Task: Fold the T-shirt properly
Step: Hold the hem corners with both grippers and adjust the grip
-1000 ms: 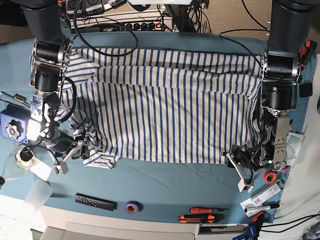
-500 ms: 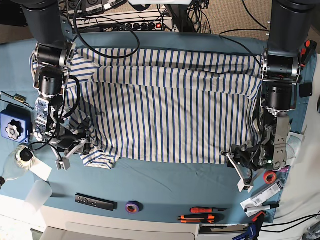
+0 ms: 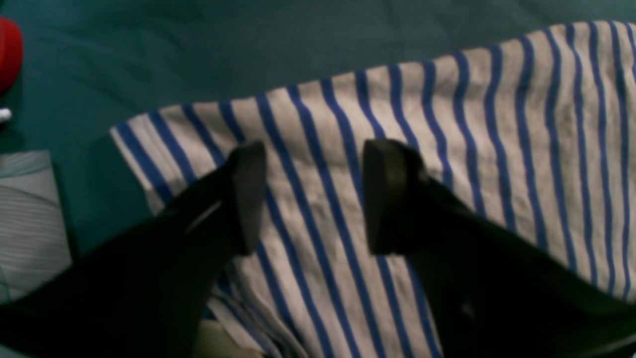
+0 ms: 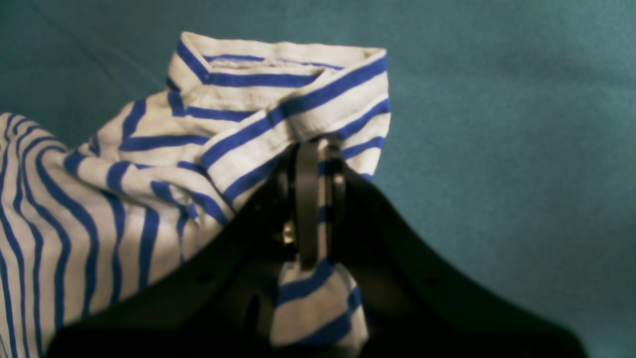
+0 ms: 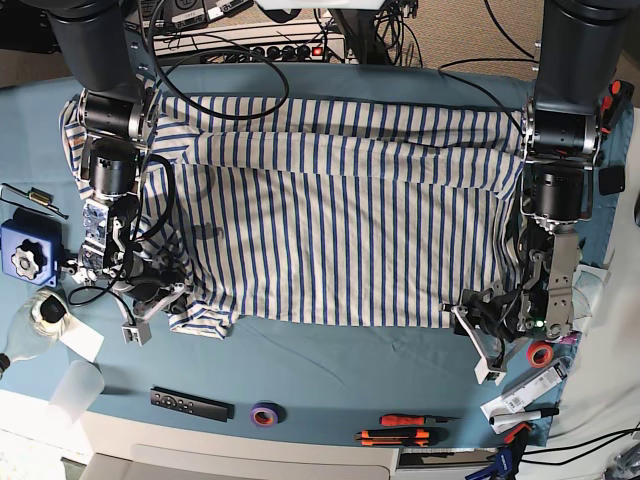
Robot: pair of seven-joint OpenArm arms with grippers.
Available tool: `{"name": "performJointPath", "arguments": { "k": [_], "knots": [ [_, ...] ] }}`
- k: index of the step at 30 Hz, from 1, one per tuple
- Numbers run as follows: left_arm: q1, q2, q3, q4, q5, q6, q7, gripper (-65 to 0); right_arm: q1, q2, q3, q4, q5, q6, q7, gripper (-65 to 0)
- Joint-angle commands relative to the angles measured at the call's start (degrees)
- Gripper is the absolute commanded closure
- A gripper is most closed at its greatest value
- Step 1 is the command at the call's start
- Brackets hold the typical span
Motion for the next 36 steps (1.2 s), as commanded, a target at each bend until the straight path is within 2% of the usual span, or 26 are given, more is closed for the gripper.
{"name": "performJointPath", "arguments": {
  "k": [1, 4, 9, 10, 17, 22, 23, 26, 28, 32, 36],
  "knots": [
    [-2.2, -0.4, -0.2, 1.1, -0.4, -0.2, -1.1, -29.9, 1.0, 0.8, -0.1, 0.1, -0.5, -0.2, -2.3, 0.0],
    [-2.2, -0.4, -0.2, 1.0, -0.4, -0.2, -1.0, -22.8, 1.2, 1.6, -0.1, 0.8, 0.0, -0.2, -2.4, 0.0],
    [-2.2, -0.4, -0.2, 1.0, -0.4, -0.2, -1.1, -2.0, 1.2, 3.0, 0.0, 5.6, 3.7, -0.2, -5.9, 0.0],
    [-2.2, -0.4, -0.2, 1.0, -0.4, -0.2, -1.0, 0.0, 1.2, 3.2, 0.0, 6.8, 4.3, -0.2, -6.7, 0.0],
    [-2.2, -0.5, -0.2, 1.0, 0.7, -0.2, -2.1, 0.0, 1.2, 4.0, 0.0, 14.8, 6.0, -0.2, -11.3, 0.0],
    [-2.2, -0.5, -0.2, 1.0, 7.1, 2.2, -6.2, 0.0, 1.2, 4.0, -0.1, 17.1, 6.5, -0.2, -12.8, 0.0],
    [-2.2, -0.5, -0.2, 1.0, 7.9, 2.1, -6.5, -1.3, 1.1, 4.0, -0.1, 17.1, 6.4, -0.2, -12.8, 0.0],
    [-2.2, -0.5, -0.2, 1.0, 8.1, 1.7, -8.1, -24.2, 1.1, 4.0, -0.1, 17.1, 6.4, -0.2, -13.7, 0.0],
    [-2.2, -0.5, -0.2, 1.0, 8.8, 1.9, -10.0, -34.0, 1.1, 4.0, 0.0, 17.1, 6.4, -0.2, -14.0, 0.0],
    [-2.2, -0.5, -0.2, 0.2, 13.9, 6.7, -12.0, -35.2, 1.1, 4.0, 0.0, 17.1, 6.4, -0.2, -15.0, 0.0],
    [-2.0, -0.5, -0.2, -1.0, 14.3, 7.0, -11.5, -35.2, 1.1, 4.0, 0.0, 17.1, 6.4, -0.2, -15.2, 0.0]
  ]
}}
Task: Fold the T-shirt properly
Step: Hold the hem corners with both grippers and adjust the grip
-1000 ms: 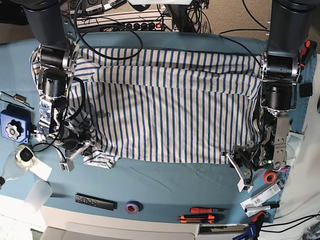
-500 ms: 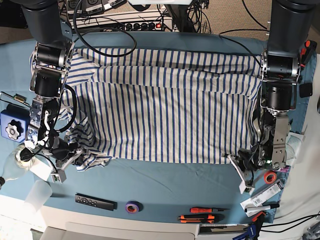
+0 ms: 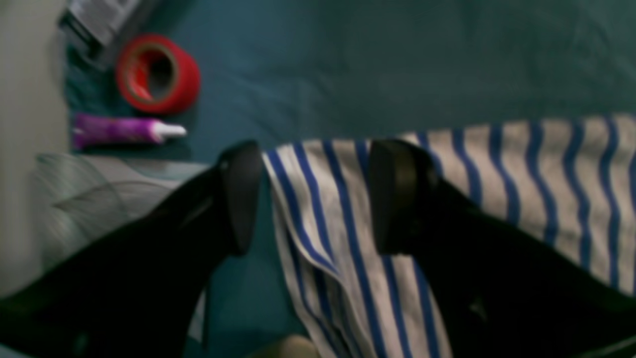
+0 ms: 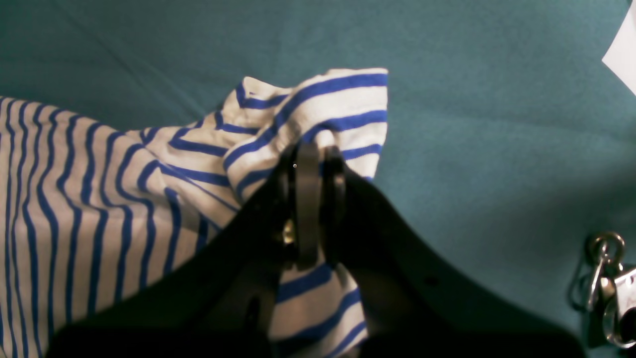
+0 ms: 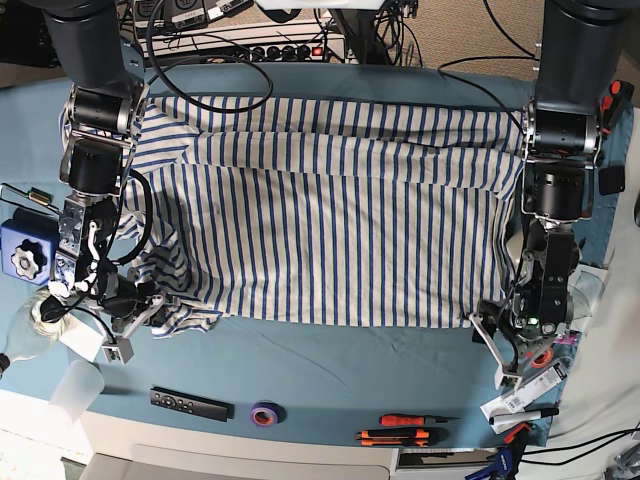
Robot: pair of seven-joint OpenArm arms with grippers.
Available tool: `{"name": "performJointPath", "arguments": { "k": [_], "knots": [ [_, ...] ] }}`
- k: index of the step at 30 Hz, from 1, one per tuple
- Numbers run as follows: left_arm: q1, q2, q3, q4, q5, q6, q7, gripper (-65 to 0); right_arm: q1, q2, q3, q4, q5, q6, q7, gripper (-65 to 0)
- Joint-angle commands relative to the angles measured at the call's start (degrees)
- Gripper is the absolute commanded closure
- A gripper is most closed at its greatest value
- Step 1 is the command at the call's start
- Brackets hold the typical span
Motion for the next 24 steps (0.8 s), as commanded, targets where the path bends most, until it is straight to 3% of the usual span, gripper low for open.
{"name": "performJointPath", "arguments": {
  "k": [1, 15, 20, 24],
  "knots": [
    [-2.0, -0.4, -0.2, 0.6, -0.1, 0.0, -1.3, -35.2, 1.9, 0.9, 0.2, 1.1, 0.5, 0.0, 1.1, 0.0],
    [-2.0, -0.2, -0.2, -8.2, 3.4, 1.8, -2.7, -33.6, 1.9, 0.9, 0.2, 1.1, 0.5, 0.0, 0.0, 0.0],
    [-2.0, 1.3, -0.2, -8.2, 2.8, -1.4, -2.6, -21.5, 1.9, 0.9, 0.2, 1.1, 0.5, 0.0, -0.2, 0.0],
    [-2.1, 2.8, -0.2, -8.2, 2.9, -4.2, -2.8, -5.5, 1.9, 1.0, 0.2, 1.1, 0.7, 0.0, -0.2, 0.0]
  ]
}}
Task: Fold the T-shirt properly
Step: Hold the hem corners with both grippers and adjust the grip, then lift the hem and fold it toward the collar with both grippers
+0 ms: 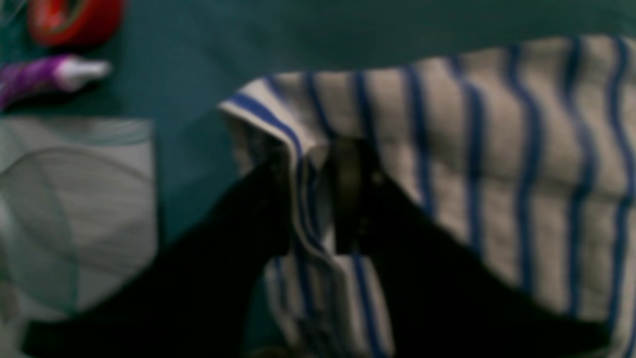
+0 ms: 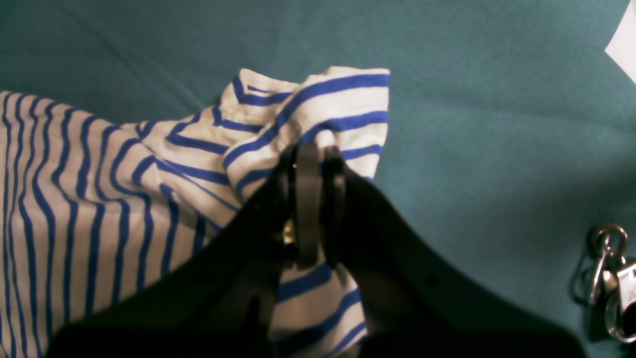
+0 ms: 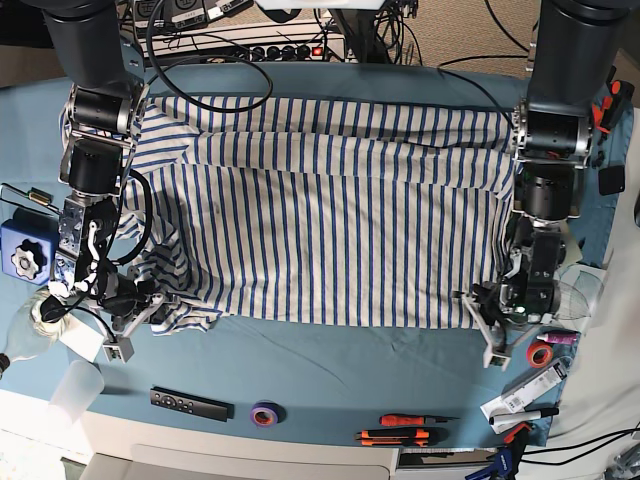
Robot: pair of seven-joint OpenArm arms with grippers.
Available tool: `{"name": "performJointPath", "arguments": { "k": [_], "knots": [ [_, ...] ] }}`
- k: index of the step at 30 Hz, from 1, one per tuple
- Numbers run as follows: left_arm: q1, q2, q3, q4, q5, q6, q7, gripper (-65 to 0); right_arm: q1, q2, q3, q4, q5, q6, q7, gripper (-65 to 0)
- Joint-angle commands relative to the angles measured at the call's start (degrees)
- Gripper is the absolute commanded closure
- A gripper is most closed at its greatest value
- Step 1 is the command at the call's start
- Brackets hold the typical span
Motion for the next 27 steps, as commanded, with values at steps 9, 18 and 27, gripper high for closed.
{"name": "performJointPath", "arguments": {
  "k": [9, 18, 27],
  "knots": [
    [-2.4, 0.1, 0.0, 0.7, 1.6, -0.1, 2.5, 0.0, 1.9, 1.0, 0.2, 1.2, 3.7, 0.0, 1.5, 0.0],
    [-3.0, -0.7, 0.0, 7.2, 1.3, 2.6, 8.0, 0.0, 1.9, 0.9, 0.2, 7.4, 4.8, 0.0, -0.3, 0.0],
    [-3.0, -2.7, 0.0, 16.5, -8.1, 2.4, 18.5, 0.0, 1.9, 1.0, 0.2, 13.7, 6.7, 0.0, -7.1, 0.0]
  ]
}}
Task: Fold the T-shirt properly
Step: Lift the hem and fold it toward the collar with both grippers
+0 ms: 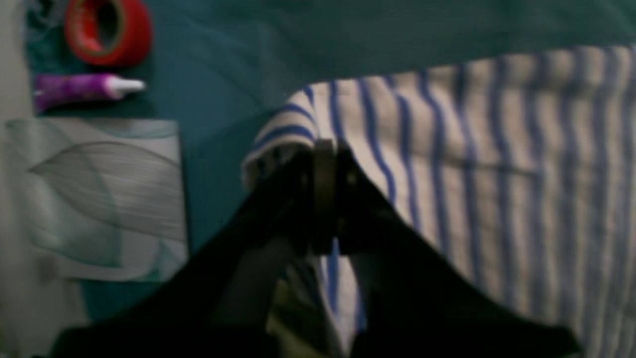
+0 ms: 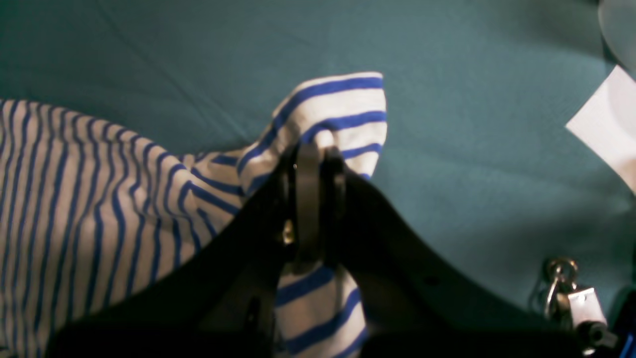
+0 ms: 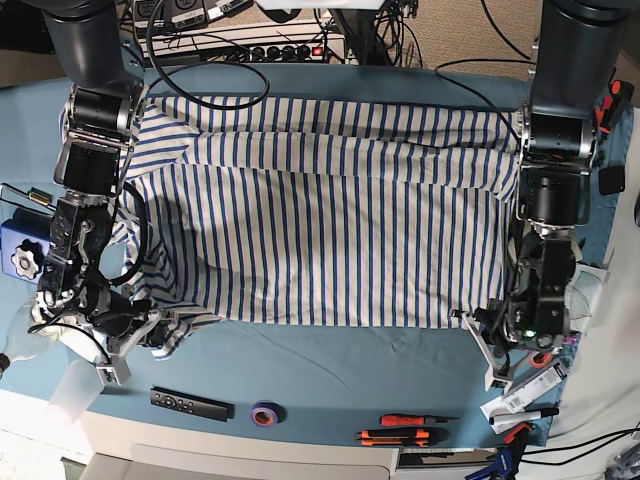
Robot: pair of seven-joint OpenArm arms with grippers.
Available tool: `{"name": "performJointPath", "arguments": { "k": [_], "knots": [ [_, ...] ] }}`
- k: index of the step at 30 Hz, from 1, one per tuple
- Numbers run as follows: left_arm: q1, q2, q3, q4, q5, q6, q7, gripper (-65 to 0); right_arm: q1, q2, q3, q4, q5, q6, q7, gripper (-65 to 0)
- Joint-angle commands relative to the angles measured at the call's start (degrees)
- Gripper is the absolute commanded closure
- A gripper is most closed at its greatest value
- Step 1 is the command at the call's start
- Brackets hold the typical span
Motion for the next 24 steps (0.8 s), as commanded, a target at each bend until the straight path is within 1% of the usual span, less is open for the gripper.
{"name": "performJointPath", "arguments": {
  "k": [1, 5, 8, 9, 12, 14, 17, 19, 21, 23, 24],
  "knots": [
    [-2.2, -0.8, -0.1, 2.1, -0.9, 0.0, 0.5, 0.0, 1.9, 0.9, 0.2, 1.7, 0.7, 0.0, 0.6, 0.0],
    [-2.1, -2.0, -0.4, 5.8, -1.4, 0.0, 4.1, 0.0, 1.9, 0.9, 1.0, 2.6, 0.7, 0.0, -1.3, 0.0],
    [-1.6, -2.4, -1.6, 9.2, -2.8, 0.0, 6.9, 0.0, 1.9, 0.9, 4.0, 2.6, 0.7, -0.1, -2.8, 0.0],
    [-1.4, -2.3, -2.2, 10.1, -3.6, -0.3, 7.4, 0.0, 1.9, 0.9, 5.3, 2.6, 0.9, -0.1, -3.5, 0.0],
    [-1.0, -2.4, -4.5, 11.4, -6.3, -2.8, 8.0, 0.0, 1.9, 0.9, 10.2, 2.6, 2.8, 0.0, -6.3, 0.0],
    [-0.9, -2.4, -5.8, 11.4, -8.5, -3.7, 8.6, 0.0, 1.4, 1.4, 12.9, 2.6, 3.7, 0.0, -6.7, 0.0],
    [-0.9, -2.4, -7.4, 11.4, -11.1, -6.2, 10.2, 0.0, 0.5, 3.7, 14.1, 2.7, 7.0, 0.0, -7.9, 0.0],
    [-0.9, -2.4, -8.3, 11.4, -12.9, -6.4, 10.6, 0.0, 0.1, 5.6, 14.0, 2.8, 9.3, 0.1, -9.0, 0.0],
    [-0.9, -2.4, -8.9, 11.4, -14.2, -8.1, 11.3, 0.0, 0.0, 7.6, 14.0, 2.8, 11.4, 0.2, -9.7, 0.0],
    [-0.9, -2.5, -9.3, 11.4, -15.8, -9.1, 12.2, 0.0, 0.0, 9.5, 14.0, 2.8, 12.9, 0.2, -10.7, 0.0],
    [-0.7, -2.7, -9.4, 11.4, -16.6, -9.1, 12.3, 0.0, 0.0, 10.4, 14.0, 2.8, 13.9, 0.2, -11.0, 0.0]
  ]
}}
